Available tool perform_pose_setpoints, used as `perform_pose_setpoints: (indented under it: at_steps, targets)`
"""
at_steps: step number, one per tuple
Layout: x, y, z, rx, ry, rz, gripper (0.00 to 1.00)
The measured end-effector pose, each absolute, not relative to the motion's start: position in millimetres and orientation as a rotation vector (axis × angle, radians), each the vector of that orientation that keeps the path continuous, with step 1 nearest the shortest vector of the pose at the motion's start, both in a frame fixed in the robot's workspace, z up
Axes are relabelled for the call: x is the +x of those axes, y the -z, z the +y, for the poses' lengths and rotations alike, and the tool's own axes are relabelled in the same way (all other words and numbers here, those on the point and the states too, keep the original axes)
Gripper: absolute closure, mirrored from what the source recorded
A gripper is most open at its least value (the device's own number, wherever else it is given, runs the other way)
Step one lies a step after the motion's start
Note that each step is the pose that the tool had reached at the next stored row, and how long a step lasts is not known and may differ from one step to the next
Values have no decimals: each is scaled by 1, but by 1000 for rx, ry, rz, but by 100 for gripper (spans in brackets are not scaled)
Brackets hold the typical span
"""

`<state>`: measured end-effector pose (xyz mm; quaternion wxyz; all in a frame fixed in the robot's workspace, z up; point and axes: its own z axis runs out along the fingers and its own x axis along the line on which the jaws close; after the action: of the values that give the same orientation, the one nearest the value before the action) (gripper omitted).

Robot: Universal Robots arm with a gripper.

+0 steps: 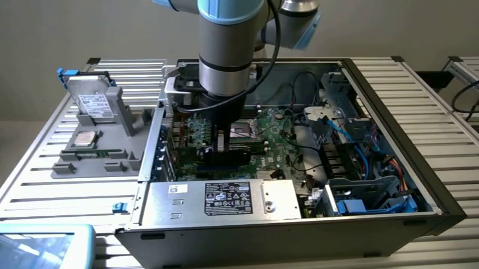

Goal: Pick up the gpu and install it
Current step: 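Insert the gpu into the slot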

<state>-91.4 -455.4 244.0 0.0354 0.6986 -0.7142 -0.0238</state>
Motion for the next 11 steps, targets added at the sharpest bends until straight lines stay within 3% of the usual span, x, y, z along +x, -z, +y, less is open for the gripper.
perform_pose_setpoints:
  at_steps: [11]
  targets:
    - [-91, -244, -455, 2146, 73, -2194, 72]
